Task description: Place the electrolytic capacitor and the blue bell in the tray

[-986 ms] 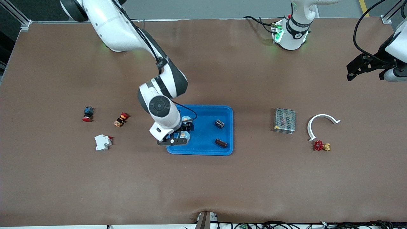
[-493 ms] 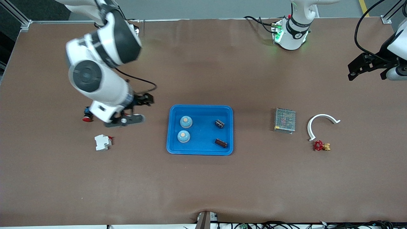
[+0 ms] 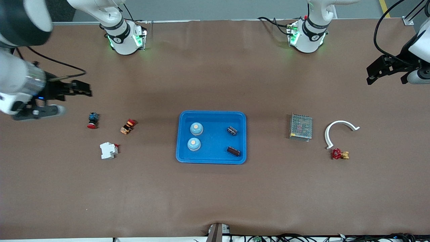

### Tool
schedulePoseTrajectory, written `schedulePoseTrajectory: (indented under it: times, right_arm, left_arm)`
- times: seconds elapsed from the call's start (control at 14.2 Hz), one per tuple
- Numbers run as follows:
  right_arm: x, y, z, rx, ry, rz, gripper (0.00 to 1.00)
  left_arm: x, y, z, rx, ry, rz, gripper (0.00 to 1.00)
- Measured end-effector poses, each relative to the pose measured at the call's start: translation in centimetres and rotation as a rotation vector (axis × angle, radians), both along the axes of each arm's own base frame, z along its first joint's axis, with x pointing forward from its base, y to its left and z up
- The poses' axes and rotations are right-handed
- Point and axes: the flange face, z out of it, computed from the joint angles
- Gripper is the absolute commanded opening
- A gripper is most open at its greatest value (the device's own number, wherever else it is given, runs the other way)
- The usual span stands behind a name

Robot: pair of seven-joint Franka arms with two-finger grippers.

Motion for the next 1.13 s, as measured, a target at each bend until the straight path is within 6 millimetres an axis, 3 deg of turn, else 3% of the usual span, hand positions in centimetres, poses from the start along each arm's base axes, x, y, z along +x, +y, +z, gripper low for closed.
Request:
schedulePoseTrajectory:
  times: [0.07, 0.21, 0.56, 0.78, 1.13]
  right_arm:
    - [-0.3, -1.7, 0.2, -0.01, -0.006, -0.019, 1.0]
    - [-0.7, -3.1, 0.1, -0.026, -0.026, -0.037, 1.0]
    - [-2.1, -3.2, -0.6, -0.025, -0.164, -0.044, 1.0]
    - [-1.6, -4.1, 0.9, -0.033, -0.237, -0.064, 1.0]
    - [-0.6, -7.3, 3.4, -0.041, -0.309, -0.122, 1.0]
  left_arm:
    - [-0.1, -0.2, -0.1, -0.001, 0.006, -0.004, 1.0]
    - [-0.2, -0.8, -0.2, -0.002, 0.015, -0.013, 1.0]
    - [-0.3, -0.6, -0.1, -0.002, 0.011, -0.011, 1.0]
    - [-0.3, -0.3, 0.8, -0.005, -0.007, -0.004, 1.0]
    - [-0.4, -0.2, 1.5, -0.006, -0.021, -0.003, 1.0]
